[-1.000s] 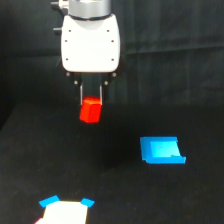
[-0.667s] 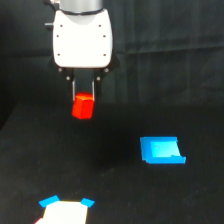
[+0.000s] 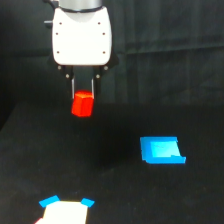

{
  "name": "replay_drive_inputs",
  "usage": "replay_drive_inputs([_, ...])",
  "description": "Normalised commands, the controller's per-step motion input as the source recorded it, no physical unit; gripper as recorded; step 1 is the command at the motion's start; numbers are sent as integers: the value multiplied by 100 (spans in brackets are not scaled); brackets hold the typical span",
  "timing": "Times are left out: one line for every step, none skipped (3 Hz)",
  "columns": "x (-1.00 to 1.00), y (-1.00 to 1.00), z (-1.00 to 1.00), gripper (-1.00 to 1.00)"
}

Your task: Pick up the red object from the table

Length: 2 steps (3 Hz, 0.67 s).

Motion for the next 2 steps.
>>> replay_drive_inputs([-22,-50,26,-100])
replay_drive_inputs([-15,-86,68,-100])
